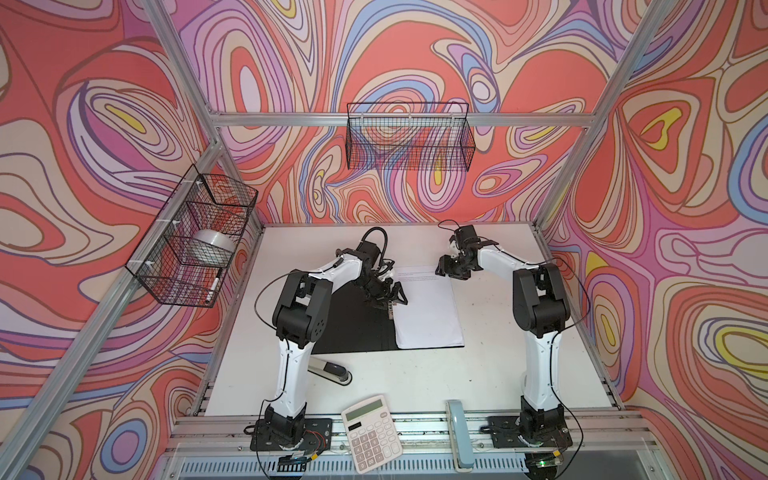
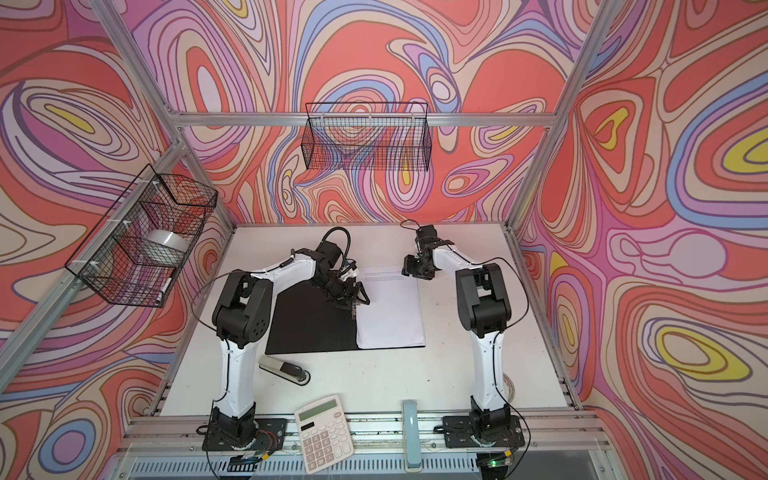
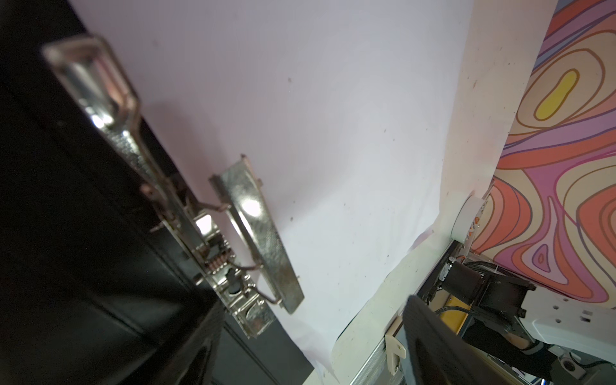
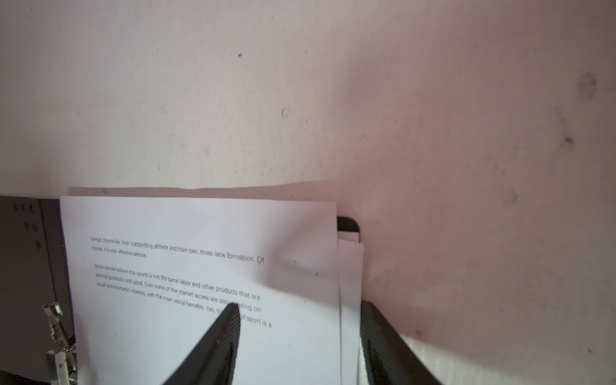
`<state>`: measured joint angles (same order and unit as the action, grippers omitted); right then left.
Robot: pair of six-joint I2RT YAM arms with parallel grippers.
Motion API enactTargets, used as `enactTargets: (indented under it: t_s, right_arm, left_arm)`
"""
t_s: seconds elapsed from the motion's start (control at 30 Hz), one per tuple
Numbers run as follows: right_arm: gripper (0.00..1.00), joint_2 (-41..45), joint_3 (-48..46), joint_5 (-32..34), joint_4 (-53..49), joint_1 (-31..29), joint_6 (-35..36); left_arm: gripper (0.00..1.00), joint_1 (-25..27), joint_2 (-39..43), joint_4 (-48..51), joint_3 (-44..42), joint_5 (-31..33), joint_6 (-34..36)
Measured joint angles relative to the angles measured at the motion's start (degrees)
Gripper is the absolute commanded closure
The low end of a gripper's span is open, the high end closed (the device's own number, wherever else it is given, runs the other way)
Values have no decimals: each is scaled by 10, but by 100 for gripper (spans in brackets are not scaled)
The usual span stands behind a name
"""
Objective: Put the files into the folder
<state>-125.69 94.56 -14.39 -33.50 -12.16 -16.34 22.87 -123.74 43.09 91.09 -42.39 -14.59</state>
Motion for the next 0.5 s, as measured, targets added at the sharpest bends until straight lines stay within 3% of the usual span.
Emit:
enactTargets:
  t_s: [0.5]
  right_arm:
    - [40,0,0,15,1,0,11]
  left_arm:
    - [15,0,-2,0,0,-6,0]
